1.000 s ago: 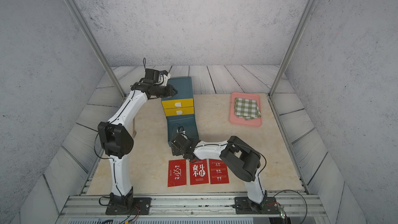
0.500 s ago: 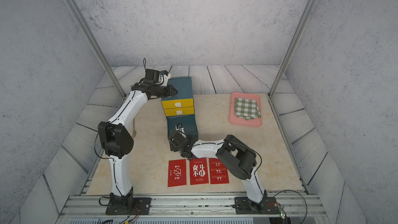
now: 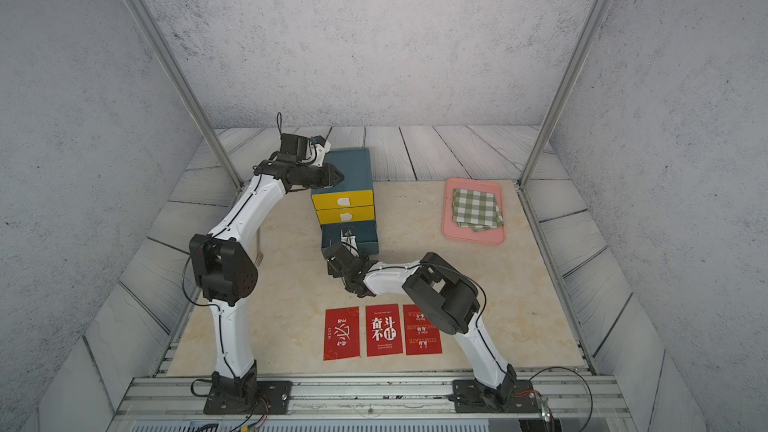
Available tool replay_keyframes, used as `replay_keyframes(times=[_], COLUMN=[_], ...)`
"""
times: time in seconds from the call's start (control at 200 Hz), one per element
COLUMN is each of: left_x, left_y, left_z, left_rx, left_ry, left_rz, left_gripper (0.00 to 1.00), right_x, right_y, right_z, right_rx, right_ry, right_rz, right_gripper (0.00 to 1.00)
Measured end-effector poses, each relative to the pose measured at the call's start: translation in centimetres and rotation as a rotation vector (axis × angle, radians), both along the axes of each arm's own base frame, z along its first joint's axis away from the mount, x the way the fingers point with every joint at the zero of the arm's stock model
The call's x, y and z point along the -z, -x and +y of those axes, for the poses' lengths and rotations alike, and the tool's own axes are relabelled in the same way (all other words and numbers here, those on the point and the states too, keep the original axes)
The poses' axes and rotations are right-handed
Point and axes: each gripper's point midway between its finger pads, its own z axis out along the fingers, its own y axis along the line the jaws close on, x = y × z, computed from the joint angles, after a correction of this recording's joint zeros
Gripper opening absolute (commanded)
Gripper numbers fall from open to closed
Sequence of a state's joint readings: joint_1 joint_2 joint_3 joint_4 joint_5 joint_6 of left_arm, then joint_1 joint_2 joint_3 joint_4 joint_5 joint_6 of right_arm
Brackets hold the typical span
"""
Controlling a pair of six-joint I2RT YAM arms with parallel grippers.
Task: Take the postcards out of the drawer
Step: Close the drawer in the storage box.
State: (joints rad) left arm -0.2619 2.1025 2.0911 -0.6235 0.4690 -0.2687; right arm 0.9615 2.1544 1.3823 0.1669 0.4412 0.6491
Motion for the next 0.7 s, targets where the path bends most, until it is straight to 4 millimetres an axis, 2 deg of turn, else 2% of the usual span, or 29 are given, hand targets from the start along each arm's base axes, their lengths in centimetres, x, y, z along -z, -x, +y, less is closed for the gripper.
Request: replay_keyframes(times=[0.21, 0.53, 0.696], left_x=[0.0, 0.0, 0.1], left_y=[0.0, 0.0, 0.2], left_z=[0.0, 0.1, 0.1], left_rx=[0.001, 0.004, 0.006], left_ry=[0.003, 0.008, 0.011], left_rz=[-0.001, -0.005, -0.007], left_gripper=[0.27, 0.27, 0.27], right_x=[-0.5, 0.5, 0.2], right_y=[-2.0, -3.3, -4.3], right_z=[-0.1, -0.2, -0.5], right_rx=[0.071, 0.143, 0.167], right_ry=[-0.094, -0.204, -0.260], right_rz=[-0.014, -0.004, -0.009], right_gripper=[0.78, 0.66, 0.60])
